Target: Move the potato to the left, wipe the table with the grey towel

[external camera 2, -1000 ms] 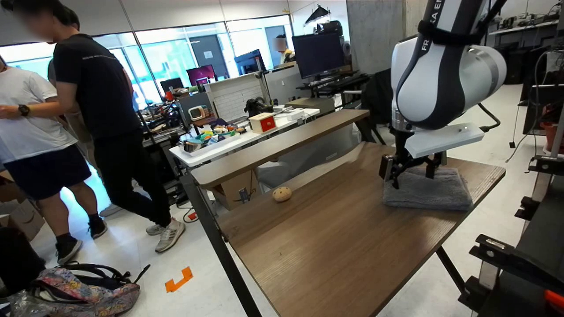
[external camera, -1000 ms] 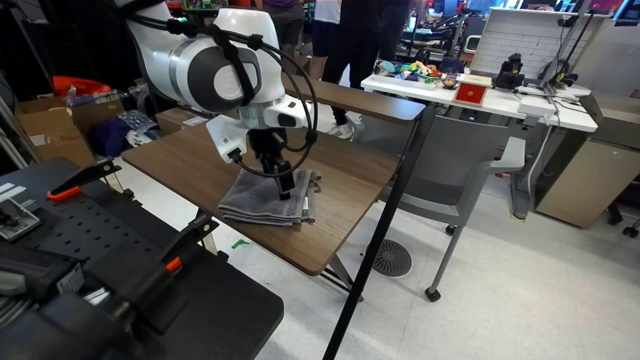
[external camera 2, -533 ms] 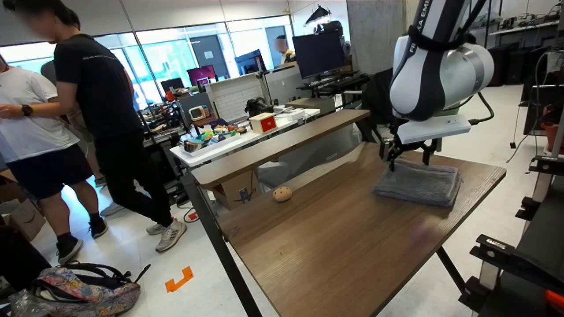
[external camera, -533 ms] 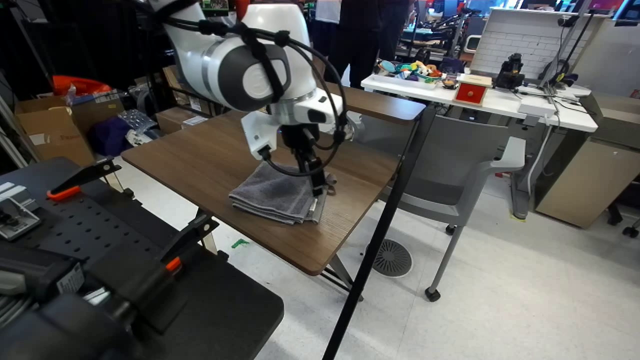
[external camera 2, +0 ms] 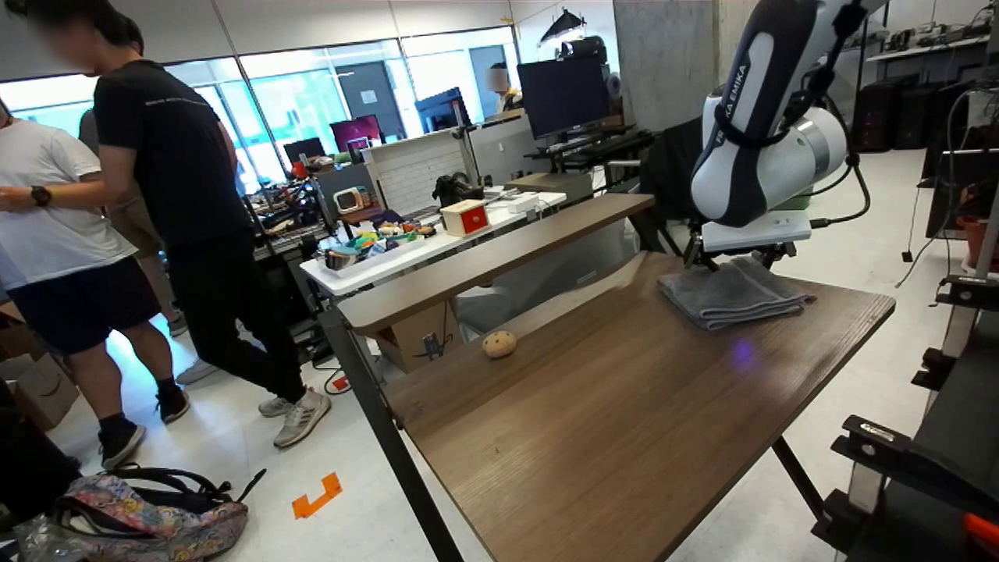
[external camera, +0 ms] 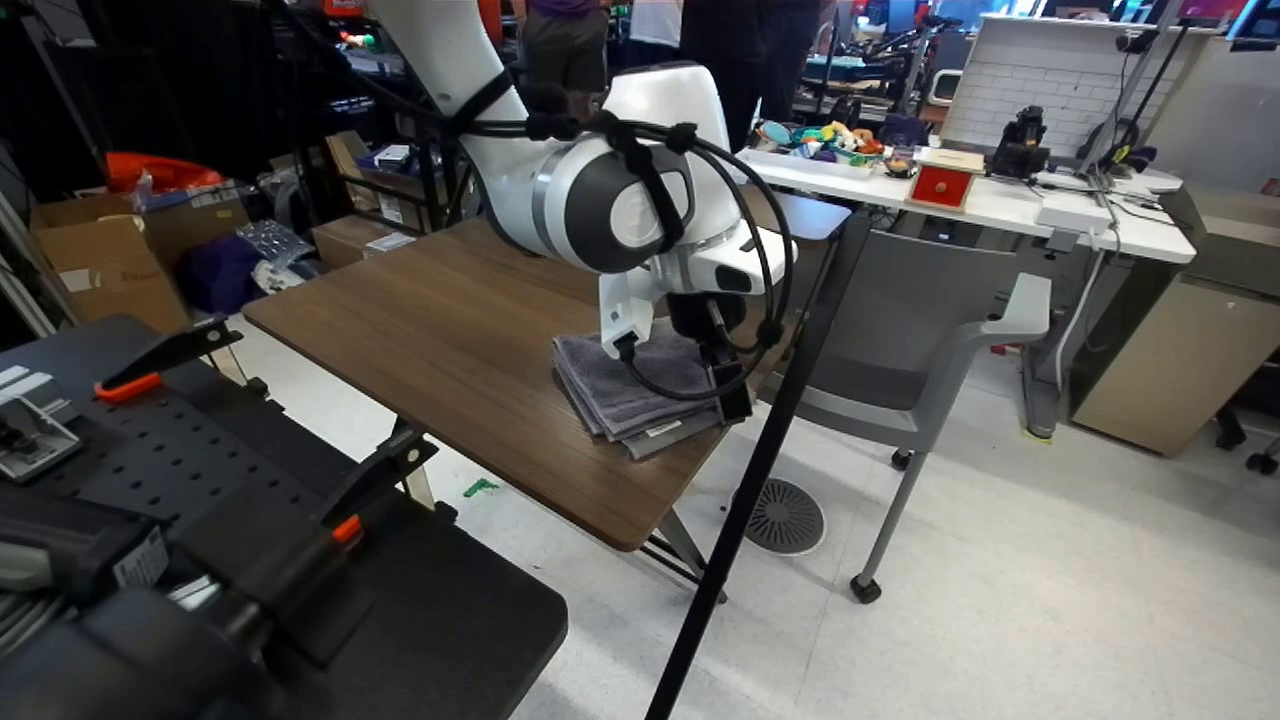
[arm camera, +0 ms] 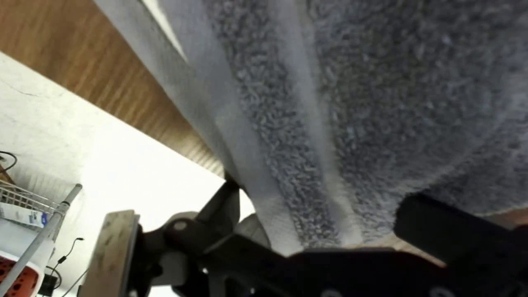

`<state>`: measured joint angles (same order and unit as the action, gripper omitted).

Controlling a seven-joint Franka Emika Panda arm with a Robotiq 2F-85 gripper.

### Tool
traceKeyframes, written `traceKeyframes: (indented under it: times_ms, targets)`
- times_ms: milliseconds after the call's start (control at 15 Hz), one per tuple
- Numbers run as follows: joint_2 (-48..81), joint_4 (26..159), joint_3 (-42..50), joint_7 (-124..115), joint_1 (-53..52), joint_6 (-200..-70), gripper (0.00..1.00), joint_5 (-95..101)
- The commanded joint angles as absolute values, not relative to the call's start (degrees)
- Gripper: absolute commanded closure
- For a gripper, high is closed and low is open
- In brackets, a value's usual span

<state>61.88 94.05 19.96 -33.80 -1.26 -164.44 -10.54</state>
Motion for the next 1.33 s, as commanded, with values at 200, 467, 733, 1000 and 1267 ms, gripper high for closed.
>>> traceKeyframes:
  times_ms: [200,467,733,1000,1267]
  targets:
    - [49.2,100.3,19.1,-32.7,-8.2,-158.0,0.0,-8.4]
    - [44.5,100.9,19.3,-34.1,-12.3,-148.1,0.0,-4.0]
    - [47.9,95.9,19.1,-40.6,-11.1,-139.2,0.0,-0.6]
    - [53.1,95.3,18.4,-40.8,-8.6,-143.9,0.0,0.9]
    - [54.4,96.9,18.1,-39.3,-7.9,-148.6,0.0,0.0]
